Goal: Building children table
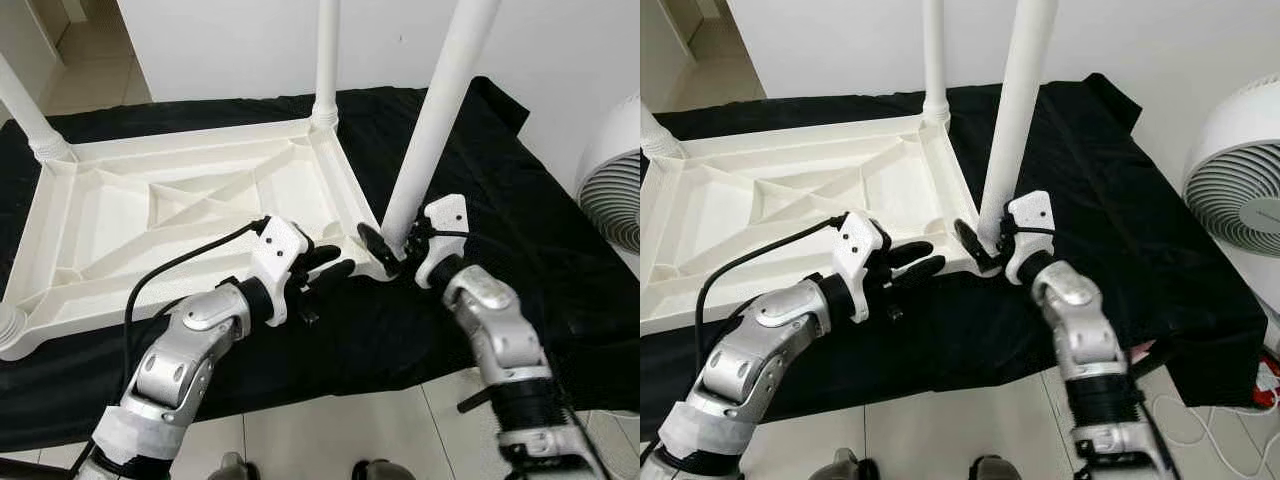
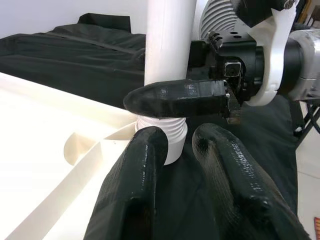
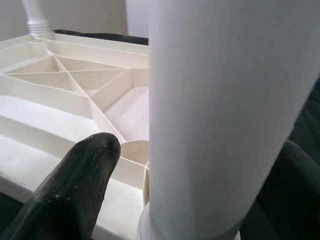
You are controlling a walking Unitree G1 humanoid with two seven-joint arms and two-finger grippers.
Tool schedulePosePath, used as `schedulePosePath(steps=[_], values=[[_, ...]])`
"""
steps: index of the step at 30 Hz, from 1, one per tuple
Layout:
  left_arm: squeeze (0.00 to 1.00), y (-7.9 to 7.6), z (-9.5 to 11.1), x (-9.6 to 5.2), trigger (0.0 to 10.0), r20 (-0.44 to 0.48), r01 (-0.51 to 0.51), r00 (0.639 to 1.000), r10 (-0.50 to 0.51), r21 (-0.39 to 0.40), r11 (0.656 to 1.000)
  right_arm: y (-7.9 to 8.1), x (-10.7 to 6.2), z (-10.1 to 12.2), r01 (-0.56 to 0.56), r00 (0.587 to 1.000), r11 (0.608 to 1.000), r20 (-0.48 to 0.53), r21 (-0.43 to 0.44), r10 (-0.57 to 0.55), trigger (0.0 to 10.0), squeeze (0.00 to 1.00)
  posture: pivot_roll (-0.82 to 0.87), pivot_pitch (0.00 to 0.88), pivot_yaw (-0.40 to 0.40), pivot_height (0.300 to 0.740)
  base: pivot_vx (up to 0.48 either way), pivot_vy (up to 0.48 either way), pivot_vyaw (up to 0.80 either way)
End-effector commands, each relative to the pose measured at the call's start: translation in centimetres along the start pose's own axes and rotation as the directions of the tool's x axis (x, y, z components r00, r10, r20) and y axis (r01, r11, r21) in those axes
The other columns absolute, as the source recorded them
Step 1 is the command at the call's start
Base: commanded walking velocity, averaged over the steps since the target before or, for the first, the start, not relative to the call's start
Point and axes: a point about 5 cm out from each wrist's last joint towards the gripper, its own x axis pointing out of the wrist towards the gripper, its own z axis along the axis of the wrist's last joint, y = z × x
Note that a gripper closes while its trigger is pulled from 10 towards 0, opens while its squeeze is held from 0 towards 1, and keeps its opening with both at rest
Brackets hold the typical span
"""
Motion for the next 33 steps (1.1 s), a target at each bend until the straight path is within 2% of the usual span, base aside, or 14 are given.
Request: schedulePosePath(steps=[1, 2, 6, 9, 15, 16, 17, 18, 21, 26, 27, 28, 33], values=[[0.00, 0.2, -0.3, -0.1, 10.0, -0.015, -0.012, 1.000, 0.011, -0.002, 1.000, 0.5, 0.3, -0.2, -0.052, 0.999, 0.999, 0.000, 0.001, 0.052, 10.0, 0.00, -0.08, 0.090, 0.034, 0.740, 0.000, 0.000, 0.00], [0.00, 0.1, -0.3, 0.0, 10.0, -0.015, -0.010, 1.000, 0.010, -0.001, 1.000, 0.4, 0.6, -0.2, -0.096, 0.995, 0.995, -0.004, -0.027, 0.096, 10.0, 0.00, -0.07, 0.083, 0.034, 0.740, 0.000, 0.000, 0.00], [0.00, 0.1, -0.3, -0.1, 10.0, -0.015, -0.008, 1.000, 0.008, 0.003, 1.000, 0.2, 1.0, -0.5, -0.133, 0.991, 0.991, -0.023, -0.027, 0.132, 10.0, 0.00, -0.07, 0.074, 0.031, 0.740, 0.000, 0.000, 0.00], [0.00, 0.2, -0.2, -0.1, 10.0, -0.014, -0.011, 1.000, 0.011, 0.004, 1.000, 0.1, 1.0, -1.2, -0.176, 0.983, 0.984, -0.066, -0.038, 0.174, 10.0, 0.00, -0.06, 0.069, 0.027, 0.740, 0.000, 0.000, 0.00], [0.00, 0.2, -0.2, -0.1, 10.0, -0.013, -0.013, 1.000, 0.013, 0.005, 1.000, -0.1, 0.8, -1.7, -0.215, 0.974, 0.976, -0.085, -0.042, 0.211, 9.9, 0.00, -0.06, 0.064, 0.026, 0.740, 0.000, 0.000, 0.00], [0.00, 0.2, -0.2, 0.0, 10.0, -0.012, -0.013, 1.000, 0.013, 0.005, 1.000, -0.2, 0.7, -2.0, -0.225, 0.971, 0.973, -0.094, -0.048, 0.220, 4.9, 0.00, -0.06, 0.058, 0.027, 0.740, 0.000, 0.000, 0.00], [0.00, 0.2, -0.2, 0.0, 10.0, -0.012, -0.013, 1.000, 0.013, 0.005, 1.000, -0.2, 0.7, -2.0, -0.225, 0.971, 0.973, -0.094, -0.048, 0.220, 4.9, 0.00, -0.06, 0.058, 0.027, 0.740, 0.000, 0.000, 0.00], [0.00, 0.2, -0.2, 0.0, 10.0, -0.011, -0.014, 1.000, 0.014, 0.004, 1.000, -0.3, 0.6, -2.3, -0.227, 0.970, 0.973, -0.097, -0.043, 0.222, 0.0, 0.00, -0.06, 0.056, 0.028, 0.740, 0.000, 0.000, 0.00], [0.00, 0.1, -0.2, 0.0, 10.0, -0.009, -0.013, 1.000, 0.013, 0.004, 1.000, -0.3, 0.6, -2.6, -0.224, 0.971, 0.974, -0.096, -0.029, 0.220, 0.0, 0.00, -0.06, 0.048, 0.027, 0.740, 0.000, 0.000, 0.00], [0.00, 0.3, -0.1, 0.1, 10.0, -0.009, -0.016, 1.000, 0.016, 0.006, 1.000, 0.2, 0.4, -3.1, -0.207, 0.974, 0.978, -0.091, 0.009, 0.207, 0.0, 0.00, -0.06, 0.050, 0.025, 0.740, 0.000, 0.000, 0.00], [0.00, 0.3, -0.1, 0.1, 10.0, -0.008, -0.017, 1.000, 0.017, 0.007, 1.000, 0.3, 0.4, -3.3, -0.191, 0.976, 0.982, -0.103, 0.005, 0.191, 3.8, 0.00, -0.06, 0.052, 0.024, 0.740, 0.000, 0.000, 0.00], [0.00, 0.3, -0.1, 0.1, 10.0, -0.008, -0.018, 1.000, 0.018, 0.007, 1.000, 0.3, 0.4, -3.5, -0.165, 0.979, 0.986, -0.121, -0.006, 0.163, 10.0, 0.00, -0.06, 0.052, 0.024, 0.740, 0.000, 0.000, 0.00], [0.00, 0.4, -0.1, 0.0, 10.0, -0.008, -0.031, 1.000, 0.031, 0.006, 1.000, 0.6, 0.7, -3.7, -0.035, 0.989, 0.999, -0.141, -0.012, 0.033, 10.0, 0.00, -0.06, 0.059, 0.017, 0.740, 0.000, 0.000, 0.00]])
